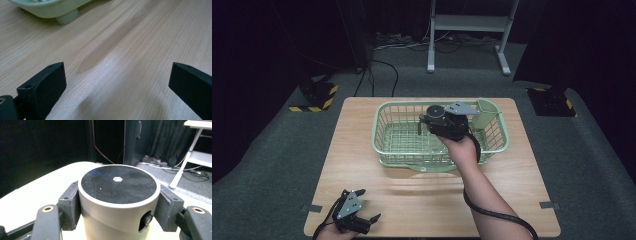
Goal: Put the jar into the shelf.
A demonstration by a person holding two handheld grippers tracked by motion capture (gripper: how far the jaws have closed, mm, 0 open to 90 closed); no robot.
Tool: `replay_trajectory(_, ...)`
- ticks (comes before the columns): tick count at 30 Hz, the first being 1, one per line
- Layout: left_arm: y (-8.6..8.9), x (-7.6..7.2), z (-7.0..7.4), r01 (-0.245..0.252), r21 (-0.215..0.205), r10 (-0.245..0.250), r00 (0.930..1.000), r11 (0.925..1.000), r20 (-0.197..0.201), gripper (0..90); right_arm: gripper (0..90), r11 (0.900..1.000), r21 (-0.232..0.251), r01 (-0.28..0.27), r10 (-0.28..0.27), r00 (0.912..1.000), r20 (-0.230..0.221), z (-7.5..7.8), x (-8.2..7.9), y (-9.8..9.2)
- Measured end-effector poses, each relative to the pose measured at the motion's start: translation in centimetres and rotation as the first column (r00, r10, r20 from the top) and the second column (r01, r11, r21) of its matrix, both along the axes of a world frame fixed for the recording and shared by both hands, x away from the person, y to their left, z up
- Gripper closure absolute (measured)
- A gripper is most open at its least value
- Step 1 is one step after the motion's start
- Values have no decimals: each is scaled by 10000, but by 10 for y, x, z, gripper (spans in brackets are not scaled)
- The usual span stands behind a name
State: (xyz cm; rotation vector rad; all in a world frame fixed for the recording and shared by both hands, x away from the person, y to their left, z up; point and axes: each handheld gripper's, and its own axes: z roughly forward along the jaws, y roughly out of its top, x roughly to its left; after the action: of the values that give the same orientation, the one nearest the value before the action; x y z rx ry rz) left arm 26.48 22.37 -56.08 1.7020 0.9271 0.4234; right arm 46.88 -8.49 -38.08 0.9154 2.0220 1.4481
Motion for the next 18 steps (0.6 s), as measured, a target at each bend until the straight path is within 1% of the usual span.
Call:
replay_trajectory(5,0,0,0,-3,17,3,10000,10000,-4,17,330,9997,-233,14,-20,9997,-251,-1,2,2)
replay_trajectory(6,0,0,0,3,17,-3,10000,10000,-2,17,330,9996,-280,9,-19,9993,-370,-2,3,2)
replay_trajectory(7,0,0,0,-8,5,8,10000,10000,-5,17,330,9996,-280,9,-19,9993,-370,-2,3,2)
replay_trajectory(8,0,0,0,-8,8,8,10000,10000,-6,17,330,9993,-370,-11,-8,9988,-493,-3,4,2)
replay_trajectory(15,0,0,0,17,83,-17,10000,10000,-4,17,330,9987,-502,-54,17,9973,-739,-7,7,4)
replay_trajectory(18,0,0,0,-10,9,10,10000,10000,0,17,330,9985,-541,-41,4,9976,-695,-7,8,5)
